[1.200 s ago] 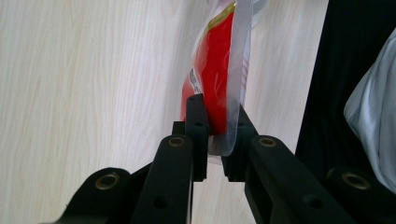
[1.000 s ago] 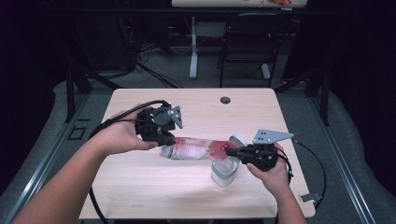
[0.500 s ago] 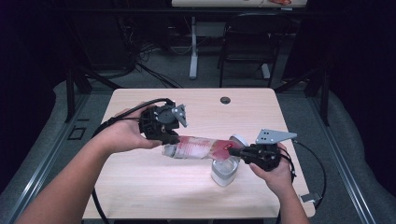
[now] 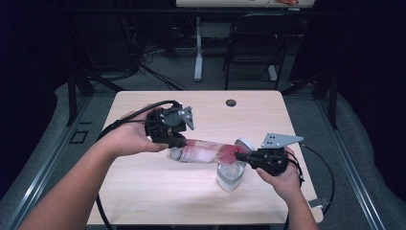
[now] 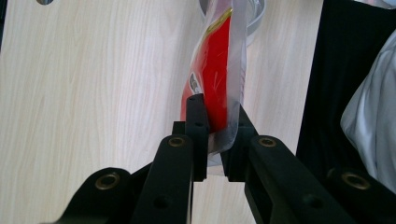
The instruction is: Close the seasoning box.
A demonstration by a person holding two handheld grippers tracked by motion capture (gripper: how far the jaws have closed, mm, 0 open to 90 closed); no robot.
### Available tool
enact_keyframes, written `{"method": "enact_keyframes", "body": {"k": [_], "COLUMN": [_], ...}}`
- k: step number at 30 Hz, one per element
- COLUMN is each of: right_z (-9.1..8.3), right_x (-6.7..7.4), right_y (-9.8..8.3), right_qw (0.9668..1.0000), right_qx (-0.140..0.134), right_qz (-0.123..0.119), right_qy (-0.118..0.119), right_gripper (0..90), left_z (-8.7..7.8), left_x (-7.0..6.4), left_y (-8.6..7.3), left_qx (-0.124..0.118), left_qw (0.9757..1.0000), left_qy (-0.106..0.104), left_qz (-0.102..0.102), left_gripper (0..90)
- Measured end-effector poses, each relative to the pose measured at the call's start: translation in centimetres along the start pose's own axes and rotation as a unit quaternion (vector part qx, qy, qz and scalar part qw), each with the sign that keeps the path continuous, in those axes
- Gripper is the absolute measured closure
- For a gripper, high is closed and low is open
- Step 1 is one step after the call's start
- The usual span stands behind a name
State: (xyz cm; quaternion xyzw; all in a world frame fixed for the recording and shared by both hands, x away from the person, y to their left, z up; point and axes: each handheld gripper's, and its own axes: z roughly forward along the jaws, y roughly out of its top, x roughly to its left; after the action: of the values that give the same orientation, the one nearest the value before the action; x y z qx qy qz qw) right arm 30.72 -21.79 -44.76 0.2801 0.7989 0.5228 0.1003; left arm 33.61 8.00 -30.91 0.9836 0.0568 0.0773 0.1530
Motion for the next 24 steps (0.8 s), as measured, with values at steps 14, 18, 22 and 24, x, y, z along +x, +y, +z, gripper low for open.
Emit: {"method": "enact_keyframes", "body": {"k": [14, 18, 22, 24], "right_z": [-0.01, -0.01, 0.01, 0.01], "right_x": [0.04, 0.06, 0.06, 0.05], "right_y": [0.01, 0.00, -0.02, -0.03], "right_qw": [1.0000, 1.0000, 1.0000, 1.0000], "right_qx": [0.001, 0.001, -0.001, -0.001], "right_qz": [-0.002, -0.001, 0.000, 0.000], "right_qy": [-0.001, -0.001, -0.002, -0.002], "right_gripper": [88.8, 88.8, 88.8, 88.8], "left_z": [0.02, 0.02, 0.01, 0.01], "left_x": [0.07, 0.09, 0.10, 0.11], "left_y": [-0.10, -0.12, -0.07, -0.06], "left_qx": [-0.002, -0.003, -0.004, -0.004], "left_qw": [1.0000, 1.0000, 1.0000, 1.0000], "left_qy": [-0.001, 0.000, -0.002, -0.002], "left_qz": [-0.002, -0.001, -0.002, -0.002], "left_gripper": [83.6, 83.6, 83.7, 83.7]}}
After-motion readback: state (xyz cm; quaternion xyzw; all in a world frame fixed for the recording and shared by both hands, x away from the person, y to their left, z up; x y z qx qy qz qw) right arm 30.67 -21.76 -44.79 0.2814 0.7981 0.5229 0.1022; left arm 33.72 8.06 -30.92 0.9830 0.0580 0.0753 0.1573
